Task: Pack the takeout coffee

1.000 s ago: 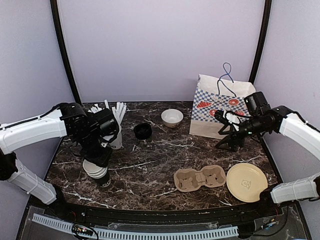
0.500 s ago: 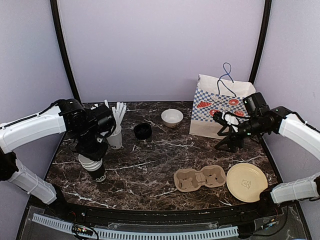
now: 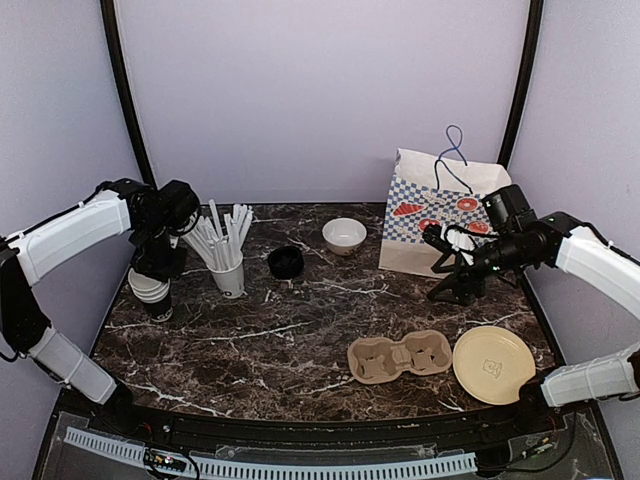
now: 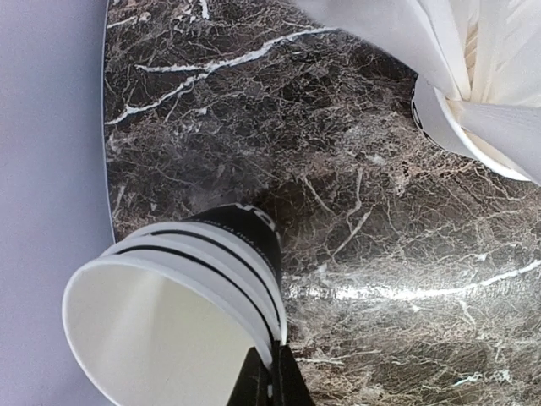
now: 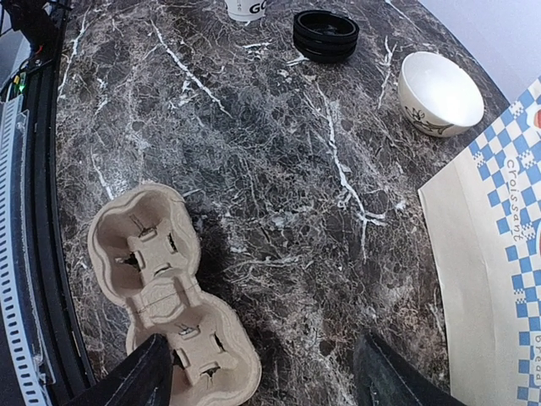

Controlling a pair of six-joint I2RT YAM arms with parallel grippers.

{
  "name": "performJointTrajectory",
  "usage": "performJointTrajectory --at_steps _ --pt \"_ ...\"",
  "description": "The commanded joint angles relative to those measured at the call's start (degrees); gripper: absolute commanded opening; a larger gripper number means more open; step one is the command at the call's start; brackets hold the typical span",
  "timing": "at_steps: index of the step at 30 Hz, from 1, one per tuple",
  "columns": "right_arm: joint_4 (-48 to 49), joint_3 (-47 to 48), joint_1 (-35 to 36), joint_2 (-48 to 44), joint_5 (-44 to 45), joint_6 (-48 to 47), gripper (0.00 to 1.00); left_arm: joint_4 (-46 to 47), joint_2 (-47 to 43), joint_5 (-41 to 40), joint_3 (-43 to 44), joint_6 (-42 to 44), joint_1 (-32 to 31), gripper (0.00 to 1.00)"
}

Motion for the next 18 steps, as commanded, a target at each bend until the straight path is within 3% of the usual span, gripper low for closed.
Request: performJointTrajectory --at_steps 1,3,4,5,9,11,13,15,16,18 --pt "0.35 1.48 0.55 0.09 -0.84 -0.48 0.74 -0.57 -2.56 2.66 3.31 2.44 4.0 0.0" --pt "0.76 1.28 0.6 0.44 -1.12 -0.41 0.74 0.83 -4.77 1.54 3.62 3.26 5.28 0.0" --pt "0.81 1.33 0.64 0.68 -1.24 -0.4 0.74 0.68 -4.47 5.13 4.44 3.99 8.02 0.0" --pt "0.88 1.47 0.63 0.94 -1.4 -0.38 0.74 2.32 -4.55 13.98 4.08 5.36 9.44 0.0" --pt "0.4 2.42 0.89 2.3 -1.87 -0.63 0.74 2.19 -3.58 17.4 2.75 6.26 10.6 0.0" --pt "0.16 2.89 1.12 2.78 -2.11 -0.74 0.74 2.01 -3.5 14.62 2.15 5.9 10.52 0.0" --pt "0.22 3.03 1.36 3.13 -2.31 -0.73 0.74 3.06 -4.62 23.51 1.45 6.98 11.42 0.0" --pt "0.22 3.14 1.59 3.57 -2.24 -0.75 0.74 1.09 -3.53 11.33 2.83 5.57 10.11 0.0" --pt "0.12 3.21 1.71 3.81 -2.23 -0.75 0.74 -1.82 -2.67 11.29 3.8 6.5 10.84 0.0" --pt "0.01 3.3 1.91 4.19 -2.38 -0.75 0.74 1.74 -4.13 22.22 3.22 7.53 14.06 0.0"
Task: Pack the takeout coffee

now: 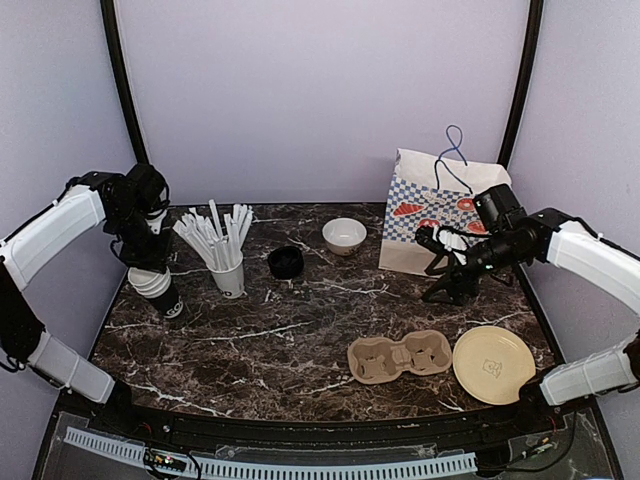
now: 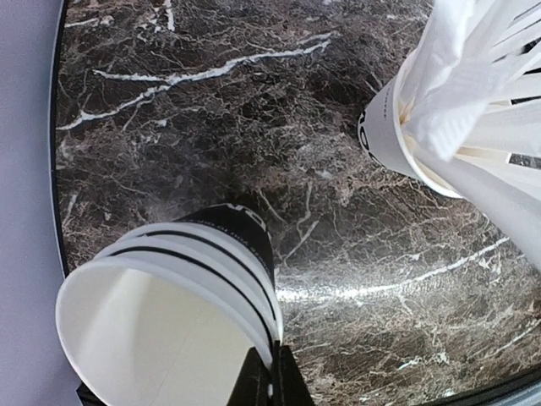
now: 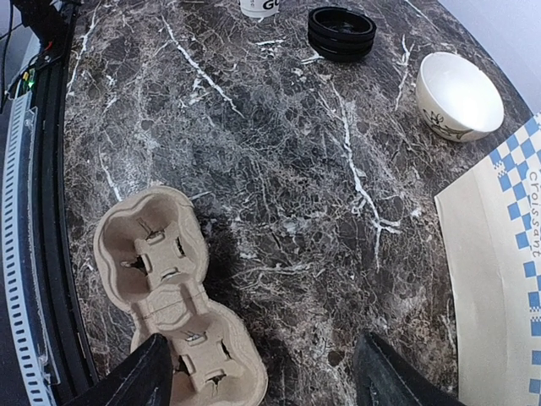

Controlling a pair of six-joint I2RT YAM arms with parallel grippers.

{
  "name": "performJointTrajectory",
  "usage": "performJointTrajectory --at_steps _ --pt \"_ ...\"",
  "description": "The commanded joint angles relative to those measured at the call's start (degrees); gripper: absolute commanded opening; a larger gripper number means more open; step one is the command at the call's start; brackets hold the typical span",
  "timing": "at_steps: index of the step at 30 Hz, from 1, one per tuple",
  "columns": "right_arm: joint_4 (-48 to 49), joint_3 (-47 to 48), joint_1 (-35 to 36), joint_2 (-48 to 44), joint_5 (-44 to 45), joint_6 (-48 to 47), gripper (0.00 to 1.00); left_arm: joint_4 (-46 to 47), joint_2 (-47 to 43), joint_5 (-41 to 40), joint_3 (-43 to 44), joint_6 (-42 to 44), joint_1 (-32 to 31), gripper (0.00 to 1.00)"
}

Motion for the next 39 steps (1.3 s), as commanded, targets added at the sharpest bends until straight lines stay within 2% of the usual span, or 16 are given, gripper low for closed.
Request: performJointTrajectory --at_steps 1,2,3,4,5,7,9,11,18,22,24,26,28,31,34,39 --pt "0.19 1.79 0.91 0.84 -1.29 -0.48 0.74 0.0 -1.33 1.74 1.8 1.02 0.62 0.0" --pt "0.21 1.77 1.06 0.96 -1.25 -0.44 0.74 -4.46 -0.3 -9.88 3.01 -0.34 -0.13 0.0" --pt "0.19 1.81 1.12 1.11 -1.17 -0.4 0.74 -6.45 1.71 -9.22 5.27 -0.09 1.44 0.0" --pt "0.12 1.87 1.2 1.23 -1.12 -0.4 0.74 -4.47 1.49 4.12 5.14 2.53 2.92 0.0" --pt "0.03 1.86 1.22 1.41 -0.97 -0.44 0.74 -1.31 -0.96 9.12 2.69 2.66 3.79 0.0" --pt "0.01 2.06 1.31 1.66 -0.78 -0.4 0.74 -3.06 1.56 -11.32 4.78 -0.24 -0.34 0.0" --pt "-0.26 2.4 1.44 1.91 -0.77 -0.48 0.74 -4.64 3.43 0.78 5.03 1.41 3.17 0.0" --pt "-0.49 2.62 1.56 2.02 -0.61 -0.57 0.73 -4.55 2.66 -6.65 4.94 0.01 0.38 0.0" --pt "-0.73 2.82 1.92 2.52 -0.15 -0.92 0.73 -7.83 5.44 -11.14 8.32 -0.79 -1.25 0.0" --pt "-0.73 3.19 2.18 3.3 -0.46 -0.95 0.73 -7.89 6.56 -9.32 9.95 -0.19 -1.49 0.0" --pt "-0.77 3.23 2.32 3.52 -0.54 -0.92 0.73 -5.4 5.51 1.3 9.3 1.46 -0.24 0.0" --pt "-0.77 3.02 2.44 3.62 -0.5 -0.92 0.73 -5.28 6.19 -3.8 10.58 0.43 -0.74 0.0" --pt "-0.67 2.76 2.53 3.74 -0.44 -0.92 0.73 -6.93 5.88 1.96 10.55 0.85 0.7 0.0" --pt "-0.98 3.24 2.86 4.44 0.37 -1.14 0.73 -11.49 8.48 -13.88 11.37 -3.15 -0.76 0.0" --pt "-1.48 3.72 3.06 4.54 0.43 -1.19 0.73 -5.66 6.16 -3.73 7.98 -0.74 0.68 0.0" --pt "-1.07 2.88 3.24 4.49 0.09 -1.35 0.73 -6.84 6.94 -2.94 5.21 -0.69 0.84 0.0"
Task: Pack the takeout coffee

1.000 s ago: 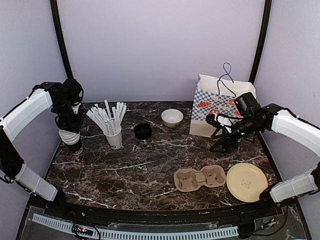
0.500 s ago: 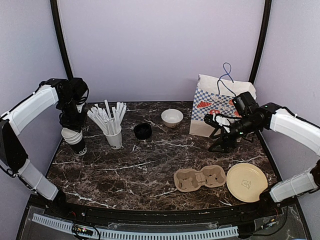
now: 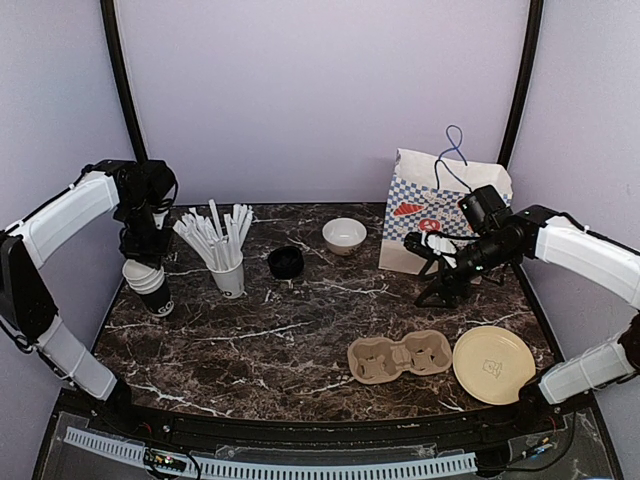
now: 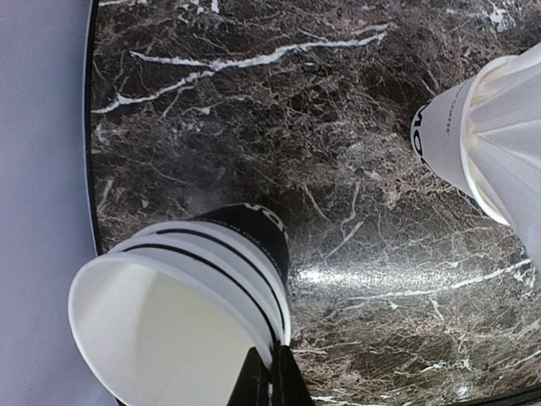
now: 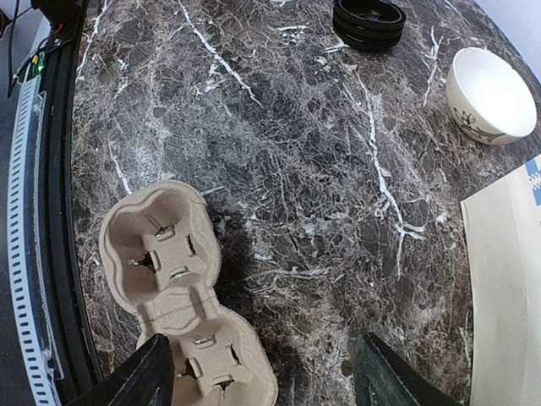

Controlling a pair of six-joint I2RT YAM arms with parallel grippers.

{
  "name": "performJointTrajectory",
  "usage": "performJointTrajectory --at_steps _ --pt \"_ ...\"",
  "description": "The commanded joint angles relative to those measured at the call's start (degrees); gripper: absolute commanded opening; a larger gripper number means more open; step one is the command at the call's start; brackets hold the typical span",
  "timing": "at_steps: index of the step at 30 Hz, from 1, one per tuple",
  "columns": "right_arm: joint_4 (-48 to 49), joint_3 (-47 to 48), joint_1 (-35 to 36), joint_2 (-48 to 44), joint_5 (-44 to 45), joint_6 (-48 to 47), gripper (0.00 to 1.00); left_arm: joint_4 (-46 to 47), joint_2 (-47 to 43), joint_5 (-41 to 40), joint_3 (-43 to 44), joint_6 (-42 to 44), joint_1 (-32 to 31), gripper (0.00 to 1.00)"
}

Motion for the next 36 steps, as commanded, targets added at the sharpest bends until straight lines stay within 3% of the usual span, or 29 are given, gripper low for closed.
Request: performJointTrajectory --at_steps 1,2,5,9,12,13,14,15,16,17,19,20,21,22,24,25,26,27,31,34,35,36 --pt "-0.23 0.97 0.68 0.13 -0.18 -0.68 0.73 2.45 -1.35 12.34 -2.96 1.8 0.42 0.0" --pt "-0.31 0.98 0.72 0.27 -0.14 -0.73 0.72 4.23 -3.07 14.89 -4.52 1.66 -0.66 0.0" --pt "-0.57 1.22 0.98 0.19 -0.15 -0.86 0.73 -5.45 0.63 -9.35 -0.89 -3.51 -1.49 0.0" --pt "-0.79 1.64 1.3 0.37 -0.02 -0.86 0.73 1.45 -2.86 4.52 -0.95 -0.53 0.25 0.0" --pt "-1.0 2.05 1.51 0.85 0.0 -0.89 0.73 -8.15 2.13 -7.75 2.08 -5.03 -1.81 0.0" --pt "-1.01 2.18 1.56 0.97 -0.05 -0.87 0.73 -7.27 1.93 -3.37 1.51 -3.42 -1.75 0.0" --pt "-0.99 2.26 1.65 1.03 -0.14 -0.91 0.73 -0.41 0.43 5.29 -0.14 -1.75 -1.66 0.0" --pt "-1.0 2.28 1.73 1.14 -0.1 -0.93 0.73 0.43 -0.73 2.62 -1.4 -2.49 -2.52 0.0" --pt "-1.01 2.4 1.78 1.3 0.0 -0.95 0.73 -4.92 0.46 -7.18 1.23 -5.37 -3.06 0.0" --pt "-1.08 2.58 1.86 1.43 0.02 -0.95 0.73 -7.46 3.32 -3.63 2.18 -5.3 -2.63 0.0" --pt "-1.35 2.78 2.01 1.6 0.07 -1.11 0.73 1.3 -1.3 11.64 -1.02 -1.49 -2.69 0.0" --pt "-1.36 2.77 2.11 1.75 0.18 -1.12 0.73 3.95 -2.02 6.37 -0.52 -3.42 -5.26 0.0" --pt "-1.49 2.92 2.2 1.85 0.34 -1.27 0.72 -5.4 -0.31 -8.86 1.44 -7.45 -5.75 0.0" --pt "-1.61 3.02 2.3 1.89 0.37 -1.3 0.73 -9.23 3.69 -11.88 4.42 -8.41 -3.72 0.0" --pt "-1.58 2.95 2.47 1.9 0.38 -1.38 0.73 -0.01 -1.64 8.51 0.48 -2.8 -2.25 0.0" --pt "-1.46 2.92 2.59 1.89 0.38 -1.39 0.73 4.15 -3.46 6.51 -0.26 -4.46 -3.89 0.0" --pt "-1.46 2.95 2.7 1.94 0.38 -1.36 0.73 0.69 -1.4 -1.56 3.56 -6.08 -7.72 0.0" --pt "-1.6 3.05 2.86 2.1 0.27 -1.33 0.72 -9.69 1.1 -9.74 6.2 -8.42 -7.64 0.0" --pt "-1.79 3.43 4.0 2.74 -0.19 -1.48 0.73 -4.35 -1.31 -0.91 4.72 -6.43 -7.16 0.0" --pt "-2.0 4.09 5.24 3.65 -0.77 -1.4 0.73 -10.69 1.07 -5.83 6.26 -9.01 -7.42 0.0" --pt "-2.2 4.57 5.59 3.95 -1.79 -1.32 0.73 -9.33 0.39 -2.68 4.97 -7.24 -7.09 0.0" --pt "-2.23 5.35 5.88 4.19 -3.4 -0.92 0.72 -6.89 -0.86 8.19 3.57 -5.89 -6.41 0.0"
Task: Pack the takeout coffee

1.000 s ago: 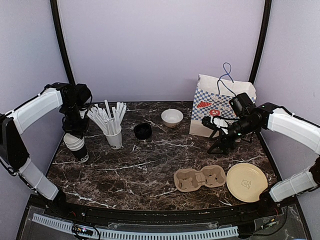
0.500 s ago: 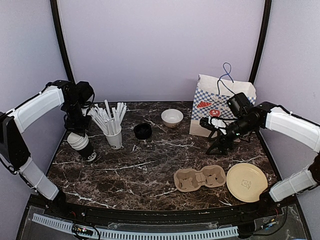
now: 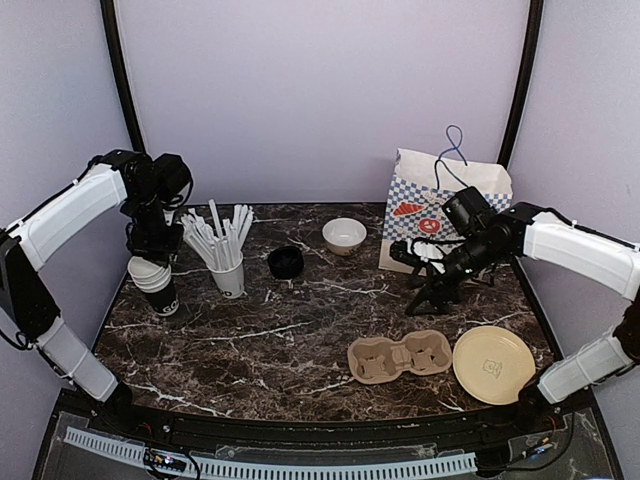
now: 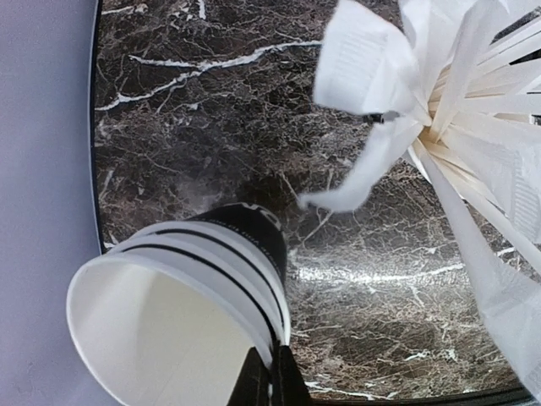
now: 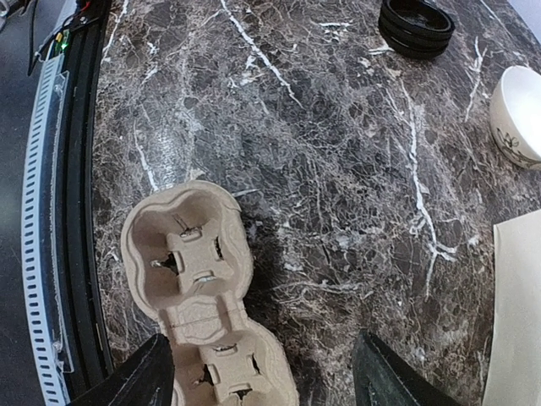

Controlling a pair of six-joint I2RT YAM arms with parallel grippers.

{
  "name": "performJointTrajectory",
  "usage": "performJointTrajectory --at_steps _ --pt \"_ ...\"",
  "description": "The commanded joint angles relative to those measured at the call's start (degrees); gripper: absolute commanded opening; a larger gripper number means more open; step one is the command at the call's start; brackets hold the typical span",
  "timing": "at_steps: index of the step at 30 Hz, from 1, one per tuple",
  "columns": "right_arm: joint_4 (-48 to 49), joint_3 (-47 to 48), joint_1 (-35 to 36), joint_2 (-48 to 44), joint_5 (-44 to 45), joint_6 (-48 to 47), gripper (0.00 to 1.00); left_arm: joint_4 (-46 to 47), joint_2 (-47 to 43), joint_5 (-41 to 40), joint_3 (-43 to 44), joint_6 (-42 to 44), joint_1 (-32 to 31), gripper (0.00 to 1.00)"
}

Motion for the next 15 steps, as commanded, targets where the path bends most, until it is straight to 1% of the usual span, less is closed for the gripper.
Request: performJointTrajectory --at_steps 1,2,4,5,7,8,11,13,15 --pt "0.02 3.86 1.76 1.23 -5.19 0.76 0.73 4.73 -4.24 14.58 -3.94 2.23 0.82 0.0" --pt "0.64 4.63 2.09 1.54 -7.08 1.93 0.73 5.36 -4.55 13.31 -4.06 1.65 0.28 0.0" --pt "4.37 6.27 2.88 2.21 -9.32 7.63 0.74 -1.03 -3.48 6.74 -2.32 -1.01 -0.67 0.0" --pt "6.95 7.3 3.12 2.86 -10.75 11.72 0.74 -1.39 -4.12 6.27 -2.92 -1.2 -0.78 0.0" --pt "12.56 10.16 3.98 5.21 -13.26 20.78 0.74 1.4 -6.98 9.82 -5.75 -0.85 -0.8 0.0" --pt "15.4 11.64 4.61 6.63 -13.69 25.73 0.73 3.52 -8.03 12.8 -6.98 -0.46 -0.8 0.0" --pt "25.26 13.82 7.0 11.11 -14.85 39.3 0.69 4.17 -10.61 15.8 -10.06 -0.45 -1.3 0.0" --pt "30.33 14.86 9.34 15.02 -14.97 46.31 0.67 5.87 -12.73 19.86 -11.8 -0.57 -2.03 0.0" --pt "34.42 15.99 11.56 17.97 -15.02 50.54 0.65 7.71 -14.68 24.18 -12.83 -1.26 -3.09 0.0"
